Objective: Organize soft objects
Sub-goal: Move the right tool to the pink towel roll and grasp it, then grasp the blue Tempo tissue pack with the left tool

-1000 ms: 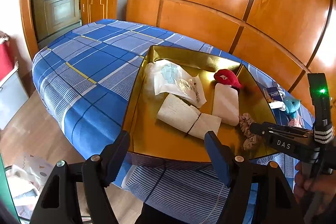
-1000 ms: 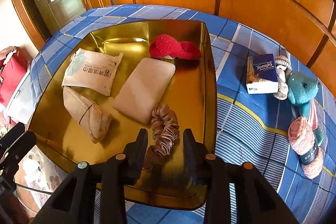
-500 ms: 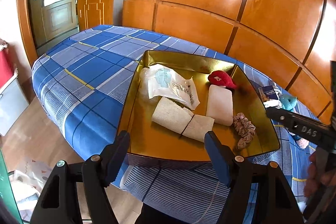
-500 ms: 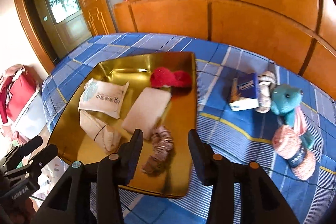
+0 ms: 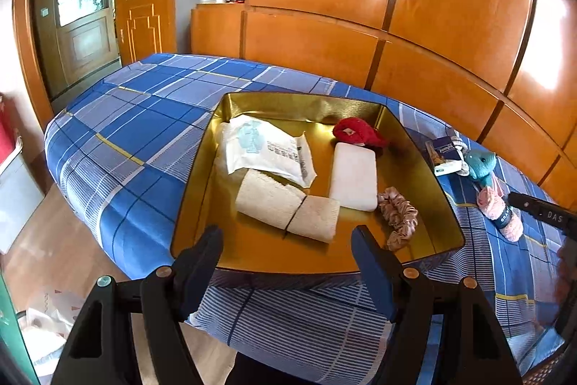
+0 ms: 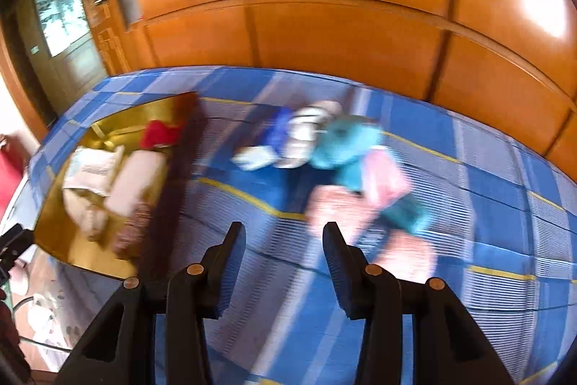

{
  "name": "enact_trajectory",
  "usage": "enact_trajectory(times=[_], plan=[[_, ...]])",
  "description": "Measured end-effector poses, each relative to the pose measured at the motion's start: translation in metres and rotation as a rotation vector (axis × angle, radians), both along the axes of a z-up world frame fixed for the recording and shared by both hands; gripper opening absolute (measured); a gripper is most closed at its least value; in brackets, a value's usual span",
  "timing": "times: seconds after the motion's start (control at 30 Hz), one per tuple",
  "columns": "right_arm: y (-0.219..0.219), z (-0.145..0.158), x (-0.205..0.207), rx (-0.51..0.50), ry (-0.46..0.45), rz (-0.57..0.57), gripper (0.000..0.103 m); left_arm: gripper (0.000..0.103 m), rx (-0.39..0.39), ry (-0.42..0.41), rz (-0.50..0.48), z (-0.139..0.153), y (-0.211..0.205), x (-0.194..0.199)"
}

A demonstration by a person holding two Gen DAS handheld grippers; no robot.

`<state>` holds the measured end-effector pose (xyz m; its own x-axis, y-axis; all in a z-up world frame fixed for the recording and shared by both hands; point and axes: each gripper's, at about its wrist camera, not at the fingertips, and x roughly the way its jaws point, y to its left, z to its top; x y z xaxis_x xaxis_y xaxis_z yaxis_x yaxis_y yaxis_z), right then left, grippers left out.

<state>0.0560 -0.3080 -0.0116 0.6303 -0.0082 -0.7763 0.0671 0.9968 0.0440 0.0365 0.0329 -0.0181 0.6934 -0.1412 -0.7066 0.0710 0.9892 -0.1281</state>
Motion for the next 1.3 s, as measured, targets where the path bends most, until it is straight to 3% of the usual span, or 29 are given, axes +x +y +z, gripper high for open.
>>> enact_trajectory(times=[0.23, 0.33, 0.6, 0.83, 0.9, 0.97, 1.03, 1.3], plan=[[-0.08, 0.004, -0.013, 0.027, 0.017, -0.106, 0.045, 0.074, 0.006, 0.007, -0.034, -0.001, -0.013, 0.001], [-0.097, -0.004, -0.014, 0.036, 0.047, -0.097, 0.05, 0.074, 0.009, 0.011, -0.054, -0.001, -0.02, 0.001], [-0.075, -0.027, 0.006, -0.023, 0.107, 0.043, 0.052, 0.075, 0.025, 0.01, -0.109, 0.003, -0.04, 0.001], [-0.043, -0.059, 0.038, -0.222, 0.161, 0.145, 0.054, 0.076, 0.027, 0.021, -0.16, 0.008, -0.056, 0.004], [-0.043, -0.064, 0.04, -0.23, 0.156, 0.141, 0.055, 0.077, 0.029, 0.016, -0.185, 0.011, -0.063, 0.004], [-0.049, -0.066, 0.037, -0.209, 0.117, 0.123, 0.048, 0.077, 0.038, 0.0, -0.212, 0.017, -0.073, 0.006], [-0.051, -0.067, 0.032, -0.202, 0.088, 0.116, 0.047, 0.077, 0.042, -0.011, -0.244, 0.022, -0.088, 0.009], [-0.053, -0.068, 0.035, -0.204, 0.114, 0.131, 0.047, 0.076, 0.022, -0.001, -0.355, 0.031, -0.152, 0.03]])
